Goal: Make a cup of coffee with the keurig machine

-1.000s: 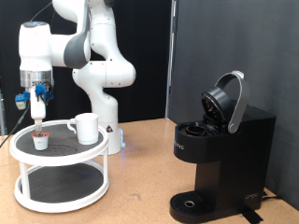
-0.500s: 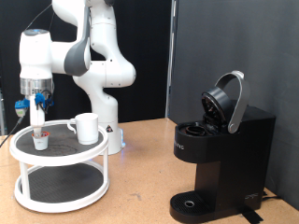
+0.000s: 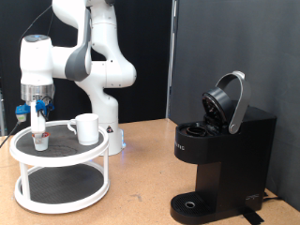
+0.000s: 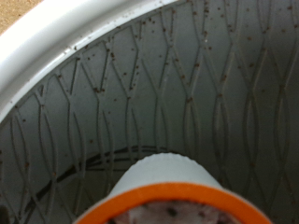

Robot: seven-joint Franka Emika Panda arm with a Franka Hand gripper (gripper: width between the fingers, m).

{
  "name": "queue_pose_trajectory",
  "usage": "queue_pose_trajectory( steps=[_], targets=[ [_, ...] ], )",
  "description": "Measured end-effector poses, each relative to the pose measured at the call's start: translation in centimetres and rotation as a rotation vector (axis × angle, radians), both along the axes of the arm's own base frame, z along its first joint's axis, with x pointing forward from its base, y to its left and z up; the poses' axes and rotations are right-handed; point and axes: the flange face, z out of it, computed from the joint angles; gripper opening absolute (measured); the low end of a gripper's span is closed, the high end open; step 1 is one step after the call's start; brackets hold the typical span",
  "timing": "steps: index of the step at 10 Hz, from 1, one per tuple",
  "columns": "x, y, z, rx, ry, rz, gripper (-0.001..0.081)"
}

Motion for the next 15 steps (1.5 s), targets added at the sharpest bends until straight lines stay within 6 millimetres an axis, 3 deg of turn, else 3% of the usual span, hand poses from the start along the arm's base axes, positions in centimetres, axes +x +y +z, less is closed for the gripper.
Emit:
queue_pose_trajectory(
  steps=[2, 3, 4, 6, 10, 14, 15],
  targets=[
    [0.1, 0.2, -0.1, 0.005, -0.001, 0.0, 0.0734],
    [0.1, 0.2, -0.1, 0.007, -0.002, 0.0, 0.0633],
    [0.1, 0.3, -0.1, 0.008, -0.002, 0.0, 0.0633],
    [0.2, 0.3, 0.0, 0.008, -0.004, 0.001, 0.0384],
    [0.2, 0.3, 0.8, 0.049, 0.018, -0.017, 0.0384],
    [0.1, -0.3, 5.7, 0.106, 0.035, -0.01, 0.0385],
    [0.1, -0.3, 5.5, 0.106, 0.035, -0.01, 0.0385]
  ],
)
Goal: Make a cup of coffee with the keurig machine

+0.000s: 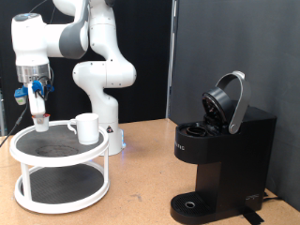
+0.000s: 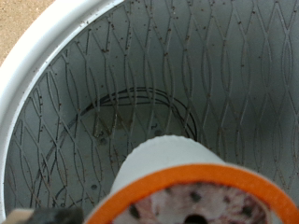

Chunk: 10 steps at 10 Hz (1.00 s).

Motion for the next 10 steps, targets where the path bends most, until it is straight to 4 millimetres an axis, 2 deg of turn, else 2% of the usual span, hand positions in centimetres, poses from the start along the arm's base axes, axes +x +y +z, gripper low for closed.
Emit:
queue_pose_trajectory(
  steps=[2, 3, 6, 8, 10],
  targets=[
    [0.1, 0.7, 0.2, 0.08, -0.007, 0.012, 0.0385],
    [0.7, 1.5, 1.1, 0.149, -0.033, 0.023, 0.0385],
    [3.4, 4.8, 3.5, 0.311, -0.16, 0.035, 0.0385],
    [4.9, 6.6, 4.1, 0.327, -0.198, -0.039, 0.0385],
    [4.7, 6.7, 3.9, 0.346, -0.181, -0.021, 0.0385]
  ],
)
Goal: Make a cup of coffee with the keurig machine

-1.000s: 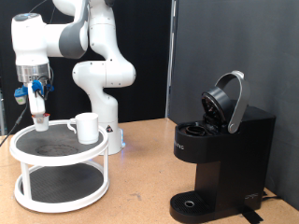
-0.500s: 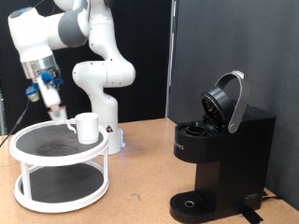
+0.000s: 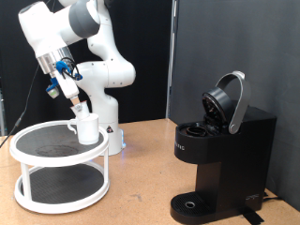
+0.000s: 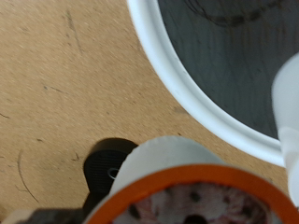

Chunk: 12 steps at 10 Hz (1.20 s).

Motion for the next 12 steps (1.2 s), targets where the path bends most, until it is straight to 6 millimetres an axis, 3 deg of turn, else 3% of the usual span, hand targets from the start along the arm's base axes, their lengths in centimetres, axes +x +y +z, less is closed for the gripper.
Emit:
queue_pose_trajectory(
  steps=[2, 7, 12],
  targets=[
    [0.6, 1.2, 0.8, 0.111, 0.042, 0.018, 0.0385],
    [5.9, 6.1, 3.7, 0.214, 0.063, -0.033, 0.0385],
    [6.9, 8.0, 4.6, 0.305, 0.08, -0.058, 0.0385]
  ],
)
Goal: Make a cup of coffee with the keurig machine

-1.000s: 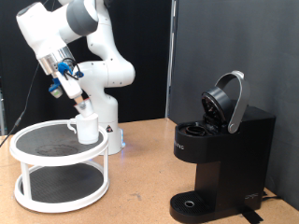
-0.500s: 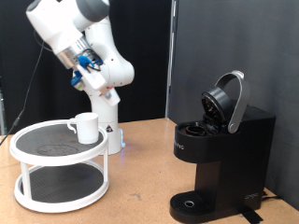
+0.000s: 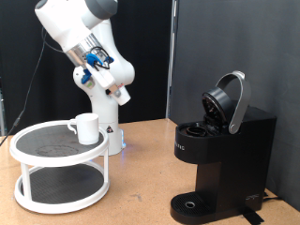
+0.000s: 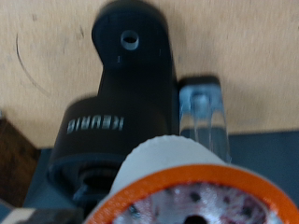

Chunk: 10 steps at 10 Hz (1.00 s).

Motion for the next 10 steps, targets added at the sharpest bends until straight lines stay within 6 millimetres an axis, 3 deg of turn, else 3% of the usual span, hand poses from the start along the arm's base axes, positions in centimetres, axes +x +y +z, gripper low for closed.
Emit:
queue_pose_trajectory(
  steps=[5, 10],
  targets=[
    [4.0, 5.5, 3.0, 0.043, 0.053, 0.035, 0.0385],
    [7.4, 11.4, 5.8, 0.03, -0.02, 0.071, 0.0385]
  ],
)
